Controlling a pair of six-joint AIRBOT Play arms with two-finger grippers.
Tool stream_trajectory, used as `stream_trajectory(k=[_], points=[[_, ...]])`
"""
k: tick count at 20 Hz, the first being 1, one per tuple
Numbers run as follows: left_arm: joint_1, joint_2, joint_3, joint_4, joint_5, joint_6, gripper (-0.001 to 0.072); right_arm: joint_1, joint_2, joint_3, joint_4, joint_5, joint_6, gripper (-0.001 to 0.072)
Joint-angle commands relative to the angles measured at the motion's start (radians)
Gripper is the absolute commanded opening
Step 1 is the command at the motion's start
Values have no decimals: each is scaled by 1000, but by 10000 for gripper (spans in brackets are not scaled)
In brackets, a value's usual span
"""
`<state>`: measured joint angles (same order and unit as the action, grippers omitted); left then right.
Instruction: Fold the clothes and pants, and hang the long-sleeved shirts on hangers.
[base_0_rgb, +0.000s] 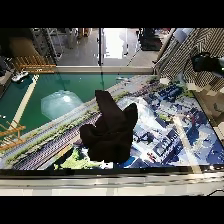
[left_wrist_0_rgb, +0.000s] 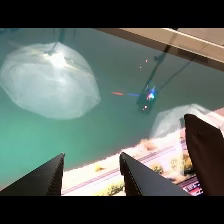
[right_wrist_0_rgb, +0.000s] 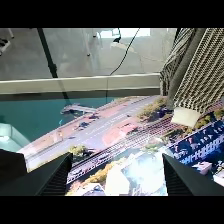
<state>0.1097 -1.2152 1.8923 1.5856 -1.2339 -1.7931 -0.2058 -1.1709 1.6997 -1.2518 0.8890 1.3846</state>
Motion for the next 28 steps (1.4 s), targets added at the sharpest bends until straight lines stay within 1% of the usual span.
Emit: stream_trajectory(k=[1, 10, 12, 13, 14, 15, 16, 17, 18, 19, 20, 21, 22, 23, 24, 25, 26, 27, 28], points=[[-1, 0, 1, 0, 0, 0, 345, 1, -1, 0, 0, 0, 0, 639], [-1, 0, 1, 0, 0, 0, 345, 1, -1, 0, 0, 0, 0, 639], [-2, -2, 1, 0, 23, -3, 346, 1, -1, 0, 0, 0, 0, 639], [-2, -1, 1, -27, 34, -3, 345, 1, -1, 0, 0, 0, 0, 639], [-2, -1, 1, -97, 27, 6, 345, 1, -1, 0, 0, 0, 0, 639], [-2, -1, 1, -159, 14, 37, 345, 1, -1, 0, 1, -6, -3, 640], [-3, -2, 1, -209, -7, 73, 344, 1, -2, 0, 15, -47, 2, 639], [-15, -5, 1, -246, -41, 126, 344, 1, -2, 0, 57, -102, 2, 639], [-29, -8, 1, -248, -95, 198, 346, 1, 2, 0, 122, -112, 53, 639], [-48, -16, 0, -247, -182, 286, 393, 1, 5, 0, 187, -79, 92, 639], [-67, -29, 0, -242, -296, 361, 501, 1, 5, 0, 261, -16, 90, 636], [-82, -45, -1, -223, -414, 393, 592, 1, 2, 0, 298, 73, 91, 633], [-96, -63, -8, -209, -517, 392, 610, 1, -3, 0, 300, 200, 90, 633], [-104, -76, -38, -219, -592, 390, 609, 1, -12, -1, 288, 341, 90, 632], [-108, -76, -97, -268, -595, 386, 609, 1, -28, -5, 280, 501, 90, 621], [-110, -77, -176, -362, -566, 399, 600, 3, -41, -25, 279, 621, 84, 549], [-114, -76, -275, -480, -518, 424, 595, 7, -48, -71, 281, 705, 63, 490], [-124, -76, -379, -582, -474, 459, 547, 15, -47, -142, 297, 765, 22, 484], [-146, -76, -498, -668, -425, 496, 477, 26, -43, -222, 322, 797, -23, 484]])
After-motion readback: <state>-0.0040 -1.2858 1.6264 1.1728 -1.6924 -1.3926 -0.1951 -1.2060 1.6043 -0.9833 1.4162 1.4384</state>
